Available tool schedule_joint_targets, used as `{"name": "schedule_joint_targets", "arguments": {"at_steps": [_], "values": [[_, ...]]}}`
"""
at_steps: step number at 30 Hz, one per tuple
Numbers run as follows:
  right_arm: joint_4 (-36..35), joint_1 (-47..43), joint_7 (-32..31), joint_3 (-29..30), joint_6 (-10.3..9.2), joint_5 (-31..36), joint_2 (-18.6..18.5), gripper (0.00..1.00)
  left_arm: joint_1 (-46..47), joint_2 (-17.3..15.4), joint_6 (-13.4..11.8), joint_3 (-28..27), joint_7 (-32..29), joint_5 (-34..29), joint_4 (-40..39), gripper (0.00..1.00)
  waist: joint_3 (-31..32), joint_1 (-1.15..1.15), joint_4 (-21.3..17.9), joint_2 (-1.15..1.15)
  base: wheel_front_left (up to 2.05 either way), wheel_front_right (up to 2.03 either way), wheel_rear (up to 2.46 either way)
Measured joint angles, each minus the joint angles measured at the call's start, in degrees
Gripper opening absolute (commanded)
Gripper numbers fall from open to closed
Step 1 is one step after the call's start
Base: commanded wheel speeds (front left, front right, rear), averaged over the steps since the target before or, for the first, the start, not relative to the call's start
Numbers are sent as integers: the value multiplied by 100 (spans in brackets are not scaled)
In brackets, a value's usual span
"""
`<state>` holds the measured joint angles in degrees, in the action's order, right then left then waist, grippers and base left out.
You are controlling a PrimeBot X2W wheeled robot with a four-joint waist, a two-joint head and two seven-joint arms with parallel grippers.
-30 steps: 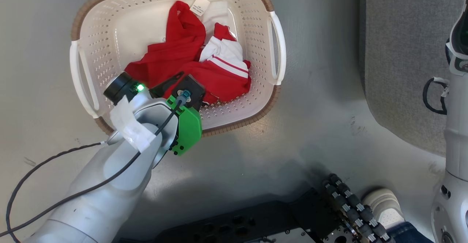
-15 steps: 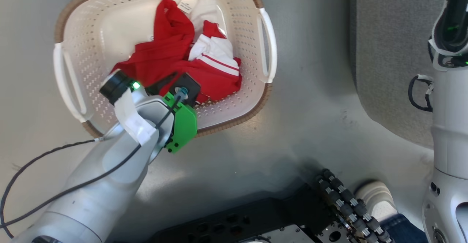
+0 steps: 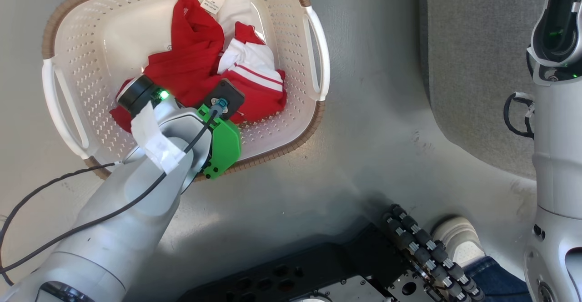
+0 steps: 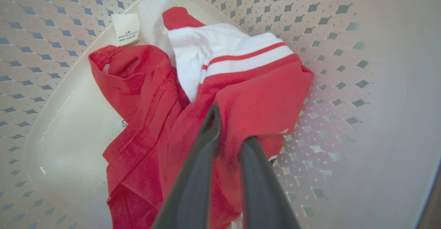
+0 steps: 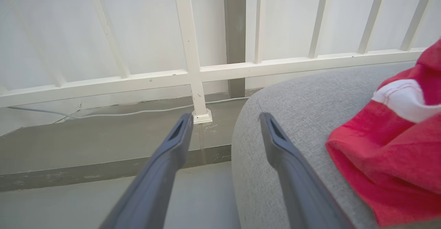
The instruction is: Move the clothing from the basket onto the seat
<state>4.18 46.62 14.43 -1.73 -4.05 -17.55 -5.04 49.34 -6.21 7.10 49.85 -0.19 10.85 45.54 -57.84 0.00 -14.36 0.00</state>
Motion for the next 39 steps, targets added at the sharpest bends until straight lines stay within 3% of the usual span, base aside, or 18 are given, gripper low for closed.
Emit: {"name": "schedule_joint_targets", "arguments": {"at_steps": [20, 39], "values": [[436, -20, 16, 33, 174, 357, -88, 100, 239, 257, 2, -486, 1228, 571, -11, 0, 753, 0, 369, 0, 0, 0, 0], [964, -823, 16, 80, 298, 463, -119, 100, 245, 355, -13, -727, 1423, 735, -213, 0, 2160, -1, 828, 0, 0, 0, 0]]}}
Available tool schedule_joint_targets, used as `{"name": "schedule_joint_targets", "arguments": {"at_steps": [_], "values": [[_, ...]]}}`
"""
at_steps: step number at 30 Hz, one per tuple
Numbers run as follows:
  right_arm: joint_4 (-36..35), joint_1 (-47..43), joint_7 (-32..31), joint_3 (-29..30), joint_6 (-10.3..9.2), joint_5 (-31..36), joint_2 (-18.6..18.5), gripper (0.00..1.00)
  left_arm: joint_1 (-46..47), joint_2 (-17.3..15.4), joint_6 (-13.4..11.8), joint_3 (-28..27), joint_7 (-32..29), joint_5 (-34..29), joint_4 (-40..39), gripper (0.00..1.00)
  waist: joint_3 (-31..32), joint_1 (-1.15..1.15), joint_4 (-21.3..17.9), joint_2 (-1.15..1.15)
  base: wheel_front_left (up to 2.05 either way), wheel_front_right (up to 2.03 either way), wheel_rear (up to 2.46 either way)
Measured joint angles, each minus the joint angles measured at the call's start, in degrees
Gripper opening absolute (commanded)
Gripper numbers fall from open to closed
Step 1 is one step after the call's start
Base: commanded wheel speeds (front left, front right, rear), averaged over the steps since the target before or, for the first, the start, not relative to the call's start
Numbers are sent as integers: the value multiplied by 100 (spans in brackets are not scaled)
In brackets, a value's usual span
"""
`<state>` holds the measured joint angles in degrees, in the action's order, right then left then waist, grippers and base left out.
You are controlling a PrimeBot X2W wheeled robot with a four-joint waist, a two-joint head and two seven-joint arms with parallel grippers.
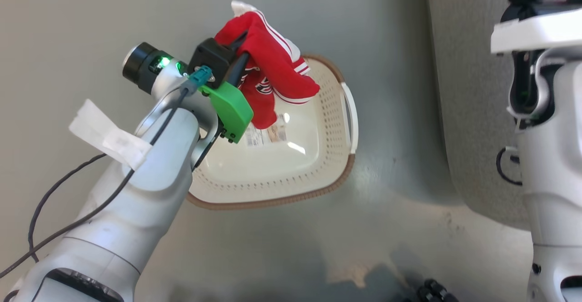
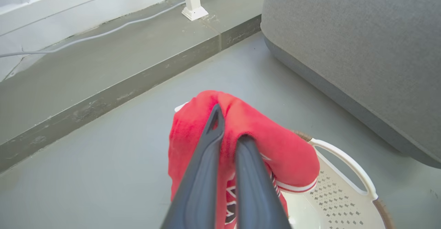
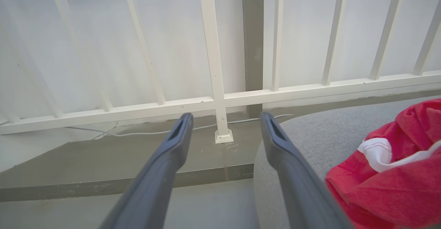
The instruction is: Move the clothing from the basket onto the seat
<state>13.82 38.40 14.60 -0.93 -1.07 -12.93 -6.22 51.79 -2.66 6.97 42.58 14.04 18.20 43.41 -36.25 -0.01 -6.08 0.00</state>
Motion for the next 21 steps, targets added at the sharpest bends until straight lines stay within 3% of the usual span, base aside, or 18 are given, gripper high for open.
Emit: {"name": "schedule_joint_targets", "arguments": {"at_steps": [21], "values": [[655, -1043, -1, -302, 231, 138, 108, 100, 210, 58, -52, -324, 21, 399, -133, 0, 1816, 0, 408, 0, 0, 0, 0]]}}
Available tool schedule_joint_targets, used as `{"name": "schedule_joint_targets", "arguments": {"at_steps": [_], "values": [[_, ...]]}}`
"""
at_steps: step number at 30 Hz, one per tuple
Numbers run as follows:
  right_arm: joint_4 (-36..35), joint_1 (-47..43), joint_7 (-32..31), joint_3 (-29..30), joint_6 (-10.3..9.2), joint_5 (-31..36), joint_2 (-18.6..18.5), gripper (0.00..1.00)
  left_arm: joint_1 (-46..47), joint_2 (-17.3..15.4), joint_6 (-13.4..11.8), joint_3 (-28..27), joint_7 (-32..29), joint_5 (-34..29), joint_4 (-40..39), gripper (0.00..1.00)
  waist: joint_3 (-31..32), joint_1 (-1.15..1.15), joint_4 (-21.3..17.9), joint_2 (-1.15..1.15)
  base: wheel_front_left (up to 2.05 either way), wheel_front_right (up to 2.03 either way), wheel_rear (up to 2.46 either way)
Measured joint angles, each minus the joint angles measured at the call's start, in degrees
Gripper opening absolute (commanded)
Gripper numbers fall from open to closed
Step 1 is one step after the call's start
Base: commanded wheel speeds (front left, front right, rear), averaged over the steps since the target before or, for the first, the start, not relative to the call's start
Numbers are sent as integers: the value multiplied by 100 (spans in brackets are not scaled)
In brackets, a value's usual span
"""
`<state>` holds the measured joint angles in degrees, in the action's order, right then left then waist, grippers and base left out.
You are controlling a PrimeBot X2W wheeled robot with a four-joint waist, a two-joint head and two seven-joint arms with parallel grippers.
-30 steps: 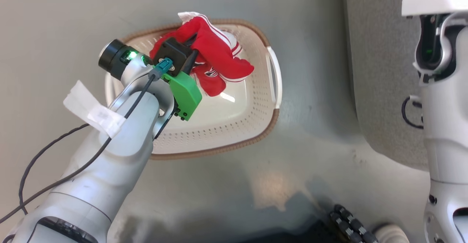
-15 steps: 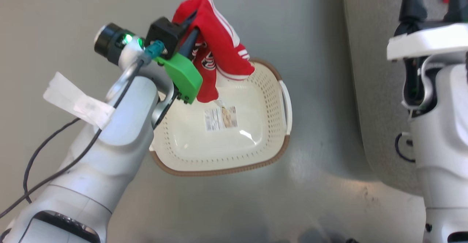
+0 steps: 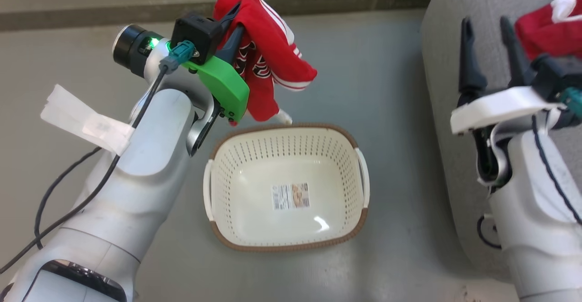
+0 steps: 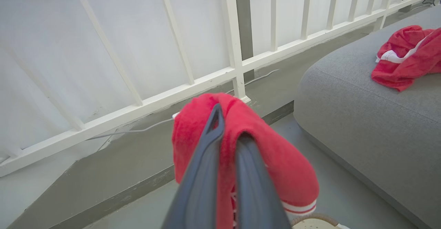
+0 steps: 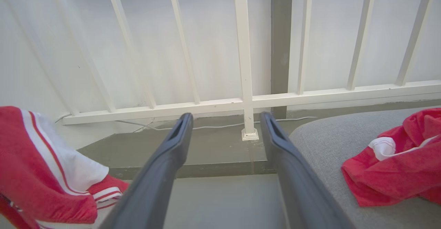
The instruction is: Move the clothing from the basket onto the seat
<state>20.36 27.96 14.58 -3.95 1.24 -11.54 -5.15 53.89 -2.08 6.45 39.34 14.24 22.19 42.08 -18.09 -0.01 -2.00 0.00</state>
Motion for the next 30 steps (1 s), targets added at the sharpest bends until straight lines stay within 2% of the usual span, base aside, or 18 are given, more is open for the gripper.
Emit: {"name": "schedule_joint_targets", "arguments": {"at_steps": [10, 15, 24, 30], "values": [[378, -450, 0, -231, 79, 9, 92, 100, -30, 25, 8, 14, 0, 172, 148, 0, 829, 0, 76, 0, 0, 0, 0], [580, -672, 0, -468, 180, 58, 127, 100, -255, 32, 10, 56, -13, 240, 237, 0, 1244, 0, 88, 0, 0, 0, 0], [731, -874, -44, -1294, 423, 156, 164, 100, -366, 44, 44, 165, -250, 497, 163, 0, 1846, 0, 89, 0, 0, 0, 0], [746, -876, -101, -1863, 491, 160, 171, 100, -373, 54, 57, 359, -337, 624, -75, 0, 2005, 0, 112, 0, 0, 0, 0]]}}
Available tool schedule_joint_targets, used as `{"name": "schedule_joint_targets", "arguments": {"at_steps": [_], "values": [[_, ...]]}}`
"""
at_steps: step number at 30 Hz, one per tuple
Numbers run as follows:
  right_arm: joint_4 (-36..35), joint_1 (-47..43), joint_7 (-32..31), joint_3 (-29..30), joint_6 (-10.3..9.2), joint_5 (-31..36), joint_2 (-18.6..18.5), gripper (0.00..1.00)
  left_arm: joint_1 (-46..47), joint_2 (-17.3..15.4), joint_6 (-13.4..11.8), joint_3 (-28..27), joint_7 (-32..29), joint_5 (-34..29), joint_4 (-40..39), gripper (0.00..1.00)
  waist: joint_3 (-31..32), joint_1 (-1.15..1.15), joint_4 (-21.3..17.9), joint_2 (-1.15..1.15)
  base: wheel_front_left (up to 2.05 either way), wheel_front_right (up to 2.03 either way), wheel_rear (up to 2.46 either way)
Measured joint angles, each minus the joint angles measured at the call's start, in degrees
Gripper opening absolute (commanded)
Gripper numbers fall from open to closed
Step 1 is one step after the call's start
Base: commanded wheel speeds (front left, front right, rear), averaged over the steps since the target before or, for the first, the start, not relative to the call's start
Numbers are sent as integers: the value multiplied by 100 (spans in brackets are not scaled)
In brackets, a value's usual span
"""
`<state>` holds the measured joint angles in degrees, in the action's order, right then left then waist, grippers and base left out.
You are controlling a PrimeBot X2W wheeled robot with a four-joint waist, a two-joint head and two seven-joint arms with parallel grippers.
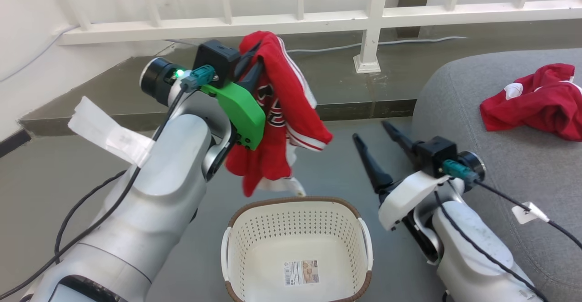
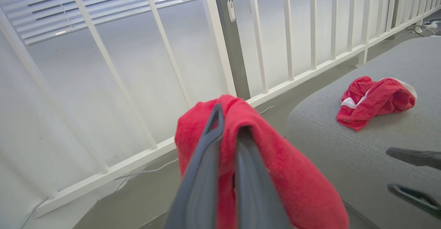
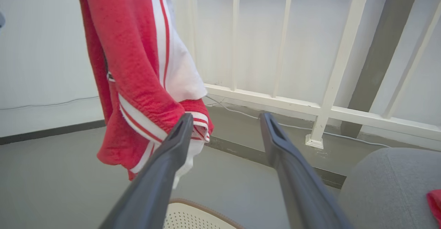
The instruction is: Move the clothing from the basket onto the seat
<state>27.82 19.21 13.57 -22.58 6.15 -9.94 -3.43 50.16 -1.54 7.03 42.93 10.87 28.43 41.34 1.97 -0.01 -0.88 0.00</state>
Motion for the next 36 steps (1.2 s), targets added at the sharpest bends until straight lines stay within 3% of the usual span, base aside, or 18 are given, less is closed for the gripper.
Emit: {"name": "schedule_joint_targets", "arguments": {"at_steps": [10, 21, 22, 23, 24, 25, 27, 28, 36], "values": [[-60, 24, -2, -991, 58, -278, -7, 100, -120, 0, 1, 430, -185, 276, -487, 0, 46, 0, 107, 0, 0, 0, 0], [5, 430, -52, -1605, 90, -421, -8, 100, -205, -1, -8, 702, -331, 567, -826, 0, 40, 0, 211, 0, 0, 0, 0], [36, 457, -53, -1635, 90, -431, -9, 89, -207, -1, -25, 717, -337, 568, -844, 0, 37, 0, 218, 0, 0, 0, 0], [63, 482, -53, -1661, 89, -441, -9, 53, -207, -1, -35, 725, -363, 578, -856, 0, 34, 0, 225, 0, 0, 0, 0], [78, 503, -53, -1672, 86, -478, -9, 44, -209, -1, -70, 734, -363, 601, -864, 0, 31, 0, 231, 0, 0, 0, 0], [91, 516, -53, -1679, 78, -499, -9, 44, -212, -2, -82, 742, -377, 622, -873, 0, 28, 0, 236, 0, 0, 0, 0], [140, 537, -53, -1696, 29, -538, -9, 5, -229, -2, -105, 751, -378, 639, -891, 0, 20, 0, 244, 0, 0, 0, 0], [140, 537, -53, -1696, 29, -538, -9, 0, -229, -2, -105, 751, -378, 639, -891, 0, 20, 0, 244, 0, 0, 0, 0], [381, 734, -52, -1720, -167, -691, -11, 0, -404, -3, -277, 748, -379, 722, -940, 0, -25, 0, 174, 0, 0, 0, 0]]}}
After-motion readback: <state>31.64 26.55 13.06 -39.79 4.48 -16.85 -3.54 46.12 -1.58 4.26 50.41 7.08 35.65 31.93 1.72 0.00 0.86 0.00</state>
